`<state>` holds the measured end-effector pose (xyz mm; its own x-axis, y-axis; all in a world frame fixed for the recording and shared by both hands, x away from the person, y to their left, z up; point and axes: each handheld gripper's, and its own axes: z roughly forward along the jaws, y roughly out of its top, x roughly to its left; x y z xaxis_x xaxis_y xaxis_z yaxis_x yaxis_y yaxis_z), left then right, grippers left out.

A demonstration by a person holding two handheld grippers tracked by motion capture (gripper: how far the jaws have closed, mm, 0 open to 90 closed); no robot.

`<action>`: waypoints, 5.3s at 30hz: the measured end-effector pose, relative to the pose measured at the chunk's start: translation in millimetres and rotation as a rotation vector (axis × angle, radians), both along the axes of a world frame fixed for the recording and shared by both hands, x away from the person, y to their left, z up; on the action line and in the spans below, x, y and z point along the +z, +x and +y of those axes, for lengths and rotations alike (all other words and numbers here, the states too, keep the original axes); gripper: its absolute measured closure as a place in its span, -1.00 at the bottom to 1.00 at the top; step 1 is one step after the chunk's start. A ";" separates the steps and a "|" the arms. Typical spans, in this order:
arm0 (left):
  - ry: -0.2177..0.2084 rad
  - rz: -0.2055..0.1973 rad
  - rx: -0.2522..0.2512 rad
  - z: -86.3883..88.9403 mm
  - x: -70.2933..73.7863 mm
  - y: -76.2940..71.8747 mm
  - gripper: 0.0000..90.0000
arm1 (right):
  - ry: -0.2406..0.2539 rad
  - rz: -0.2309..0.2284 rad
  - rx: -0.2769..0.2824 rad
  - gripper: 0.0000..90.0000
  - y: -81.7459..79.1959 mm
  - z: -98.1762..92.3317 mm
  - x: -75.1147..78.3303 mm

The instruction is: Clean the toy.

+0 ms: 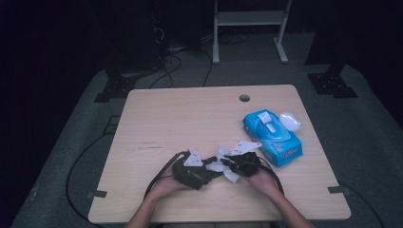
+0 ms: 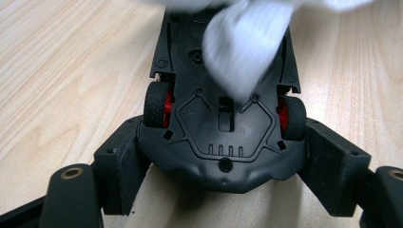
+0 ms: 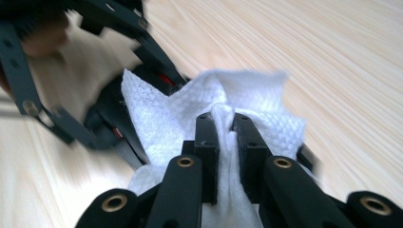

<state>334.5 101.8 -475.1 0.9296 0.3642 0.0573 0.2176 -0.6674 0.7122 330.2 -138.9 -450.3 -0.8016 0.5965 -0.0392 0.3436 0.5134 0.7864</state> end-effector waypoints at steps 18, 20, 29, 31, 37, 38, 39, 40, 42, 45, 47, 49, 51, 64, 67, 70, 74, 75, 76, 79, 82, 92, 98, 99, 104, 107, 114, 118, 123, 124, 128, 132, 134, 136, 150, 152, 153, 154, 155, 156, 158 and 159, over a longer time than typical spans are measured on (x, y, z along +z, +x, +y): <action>0.008 0.000 -0.001 -1.7 0.9 0.5 -0.47 | 0.032 0.050 0.035 0.81 -5.0 11.1 -0.2; 0.009 0.001 -0.003 0.7 0.9 0.8 -0.47 | 0.012 0.023 0.021 0.81 0.1 11.5 0.6; 0.000 0.009 -0.013 0.2 0.6 3.4 -0.47 | 0.032 0.068 -0.084 0.81 5.8 -32.2 0.5; 0.002 0.016 -0.014 0.3 1.2 3.3 -0.47 | 0.027 0.061 -0.058 0.80 -1.7 -30.6 1.1; -0.005 0.017 -0.012 1.3 0.7 3.9 -0.47 | 0.017 0.080 -0.022 0.80 -8.4 -31.1 2.5; -0.005 0.018 -0.012 1.4 0.7 3.8 -0.47 | -0.001 0.076 -0.022 0.81 -9.9 -31.1 2.1; -0.004 0.018 -0.012 1.3 0.8 3.8 -0.47 | 0.000 0.075 -0.021 0.81 -10.4 -31.9 1.8; -0.005 0.025 -0.012 1.3 1.2 4.2 -0.47 | 0.004 0.079 -0.022 0.81 -10.2 -32.4 1.6; -0.004 0.033 -0.013 1.3 1.7 5.1 -0.48 | 0.003 0.078 -0.023 0.80 -10.0 -32.3 1.4; -0.025 0.069 -0.014 3.0 2.8 6.7 -0.49 | 0.008 0.070 -0.022 0.81 -11.3 -32.3 0.2; -0.053 0.081 -0.015 6.1 5.7 7.4 -0.53 | 0.014 0.070 -0.015 0.81 -12.5 -33.0 -0.7; -0.066 0.096 -0.015 8.5 8.3 8.9 -0.54 | 0.006 0.057 -0.010 0.81 -14.9 -32.2 -1.0; -0.078 0.124 0.000 9.1 8.4 10.9 -0.56 | -0.004 0.044 -0.009 0.81 -16.5 -31.0 -1.1; -0.185 0.355 0.076 12.5 0.9 27.4 -0.47 | -0.028 -0.005 0.031 0.83 -25.5 -30.0 -3.8; -0.168 0.358 0.108 9.5 2.8 26.8 -0.44 | -0.029 -0.011 0.037 0.83 -27.1 -30.1 -4.4; -0.150 0.342 0.117 6.2 3.9 25.2 -0.44 | -0.026 -0.007 0.038 0.83 -26.8 -30.3 -4.4; -0.144 0.328 0.116 4.9 4.2 23.8 -0.44 | -0.027 -0.014 0.041 0.83 -28.3 -31.0 -5.1; -0.137 0.310 0.111 4.4 4.9 22.9 -0.44 | -0.026 -0.020 0.044 0.83 -28.7 -31.4 -5.5; -0.129 0.284 0.103 3.7 5.6 21.8 -0.44 | -0.021 -0.019 0.044 0.83 -29.1 -31.7 -5.8; -0.104 0.224 0.089 1.5 8.4 17.6 -0.44 | -0.014 -0.012 0.048 0.83 -30.1 -33.1 -6.1; -0.088 0.184 0.078 0.5 10.1 13.8 -0.44 | -0.014 -0.008 0.050 0.83 -31.5 -33.3 -6.0; -0.121 0.155 0.076 2.1 7.4 10.4 -0.44 | 0.011 0.018 0.033 0.84 -32.1 -34.6 -6.4; -0.146 0.174 0.075 5.6 6.0 9.4 -0.42 | 0.011 0.011 0.034 0.84 -34.2 -34.9 -7.4; -0.148 0.174 0.076 5.7 5.9 9.2 -0.42 | 0.011 0.012 0.033 0.84 -34.7 -35.0 -7.6; -0.135 0.142 0.072 4.7 6.7 7.4 -0.41 | 0.003 0.016 0.037 0.85 -37.3 -34.9 -8.4; -0.124 0.118 0.070 3.6 7.4 5.7 -0.41 | 0.003 0.025 0.036 0.85 -38.0 -34.8 -8.4; -0.077 0.024 0.038 2.4 10.6 -0.4 -0.41 | 0.002 0.032 0.038 0.85 -38.2 -34.5 -9.2; -0.082 0.011 0.031 3.2 10.4 -1.9 -0.41 | 0.002 0.034 0.038 0.85 -36.8 -34.7 -9.2; -0.092 0.003 0.030 4.0 10.2 -2.5 -0.40 | 0.004 0.039 0.032 0.85 -36.5 -34.7 -9.4; -0.092 0.003 0.030 4.0 10.2 -2.5 -0.39 | 0.002 0.041 0.031 0.85 -36.0 -35.0 -9.4; -0.165 -0.007 0.031 11.0 13.1 -3.4 -0.07 | -0.005 0.052 0.023 0.85 -34.9 -35.4 -10.8; -0.155 -0.006 0.020 8.1 11.1 -4.2 -0.01 | -0.016 0.057 0.025 0.85 -34.6 -32.8 -12.2; -0.172 0.003 0.018 9.1 11.3 -4.1 0.03 | -0.015 0.062 0.026 0.85 -34.1 -33.5 -12.6; -0.176 0.008 0.012 8.9 11.6 -4.7 0.11 | -0.018 0.067 0.018 0.85 -33.0 -33.7 -13.7; -0.132 -0.035 0.049 5.5 8.2 -5.0 0.48 | 0.153 0.044 -0.055 0.84 -27.0 -63.5 13.2; -0.134 -0.033 0.055 5.8 8.3 -4.7 0.48 | 0.190 0.024 -0.061 0.84 -27.0 -66.3 22.7; -0.135 -0.033 0.059 5.7 8.2 -4.8 0.48 | 0.199 0.017 -0.062 0.84 -26.7 -66.0 26.3; -0.134 -0.035 0.061 5.4 8.1 -4.9 0.48 | 0.208 0.004 -0.058 0.84 -26.0 -63.5 31.8; -0.139 -0.033 0.066 4.9 8.0 -5.2 0.48 | 0.210 -0.003 -0.054 0.84 -25.4 -60.8 34.7; -0.141 -0.031 0.067 4.8 8.2 -5.2 0.48 | 0.208 -0.016 -0.046 0.84 -23.8 -56.3 37.6; -0.147 -0.026 0.069 5.0 8.3 -5.1 0.48 | 0.198 -0.025 -0.027 0.83 -19.6 -44.3 40.8; -0.152 -0.018 0.071 5.1 8.4 -5.0 0.48 | 0.198 -0.025 -0.027 0.83 -19.6 -44.3 40.8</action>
